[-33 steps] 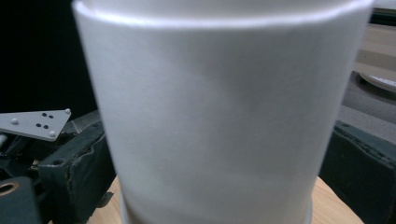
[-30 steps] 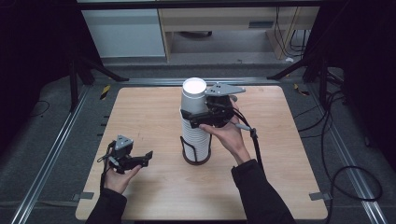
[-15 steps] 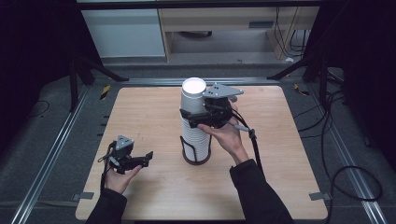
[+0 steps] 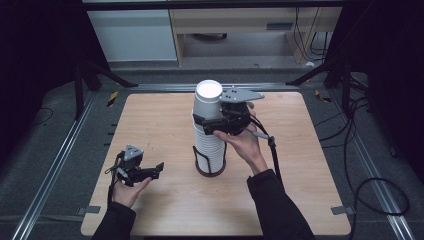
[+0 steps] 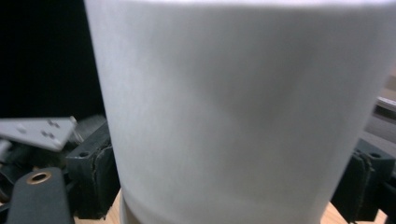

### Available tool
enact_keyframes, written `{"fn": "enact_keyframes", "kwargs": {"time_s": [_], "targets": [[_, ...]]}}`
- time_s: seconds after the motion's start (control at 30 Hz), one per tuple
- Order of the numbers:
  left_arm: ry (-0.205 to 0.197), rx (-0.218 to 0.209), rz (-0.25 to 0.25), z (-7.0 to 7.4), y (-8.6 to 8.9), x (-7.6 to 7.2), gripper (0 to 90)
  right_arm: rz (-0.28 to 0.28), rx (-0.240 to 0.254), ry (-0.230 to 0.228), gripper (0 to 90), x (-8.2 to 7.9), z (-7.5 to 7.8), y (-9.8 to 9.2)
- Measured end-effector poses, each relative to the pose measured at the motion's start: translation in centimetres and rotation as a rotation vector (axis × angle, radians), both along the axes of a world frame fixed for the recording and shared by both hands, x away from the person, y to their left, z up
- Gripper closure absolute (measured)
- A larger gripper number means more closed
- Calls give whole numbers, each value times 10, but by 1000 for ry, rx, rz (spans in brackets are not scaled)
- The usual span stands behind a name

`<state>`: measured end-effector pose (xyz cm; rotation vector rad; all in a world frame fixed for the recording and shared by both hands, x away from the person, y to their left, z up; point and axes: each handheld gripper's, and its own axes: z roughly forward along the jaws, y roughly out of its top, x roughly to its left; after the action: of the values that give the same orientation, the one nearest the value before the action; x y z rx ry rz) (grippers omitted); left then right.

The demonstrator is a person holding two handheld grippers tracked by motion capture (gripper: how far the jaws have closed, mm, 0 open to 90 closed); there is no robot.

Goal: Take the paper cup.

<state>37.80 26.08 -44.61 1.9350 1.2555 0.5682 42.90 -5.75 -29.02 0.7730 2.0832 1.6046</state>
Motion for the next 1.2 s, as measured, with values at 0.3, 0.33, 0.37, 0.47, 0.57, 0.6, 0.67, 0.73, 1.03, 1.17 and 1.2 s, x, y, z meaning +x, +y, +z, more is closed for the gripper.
{"fn": "enact_keyframes", "kwargs": {"time_s": [0.3,0.33,0.37,0.47,0.57,0.6,0.67,0.73,1.03,1.17,1.2], "targets": [[1,1,-1,0,-1,0,122,11,-8,-5,150,-2,14,-2],[1,0,-1,0,0,0,122,13,-15,-11,151,-2,16,-2],[1,0,-1,0,0,0,122,13,-15,-11,151,-2,16,-2],[0,-1,1,1,0,0,122,13,-17,-28,154,-3,26,-2],[-1,-1,0,1,0,-1,122,13,-10,-40,154,-4,34,-3],[0,-3,0,1,0,-1,122,13,-10,-40,154,-4,34,-3],[1,-3,-2,1,0,-1,122,16,-2,-49,154,-5,41,-4],[1,-5,-2,1,0,-1,122,16,0,-49,154,-5,42,-5],[2,-6,-7,2,0,-1,123,10,7,-102,155,-12,66,-12],[4,-6,-11,2,0,-1,124,6,15,-125,156,-17,77,-18],[5,-6,-10,2,-1,-1,124,4,20,-134,156,-20,81,-22]]}}
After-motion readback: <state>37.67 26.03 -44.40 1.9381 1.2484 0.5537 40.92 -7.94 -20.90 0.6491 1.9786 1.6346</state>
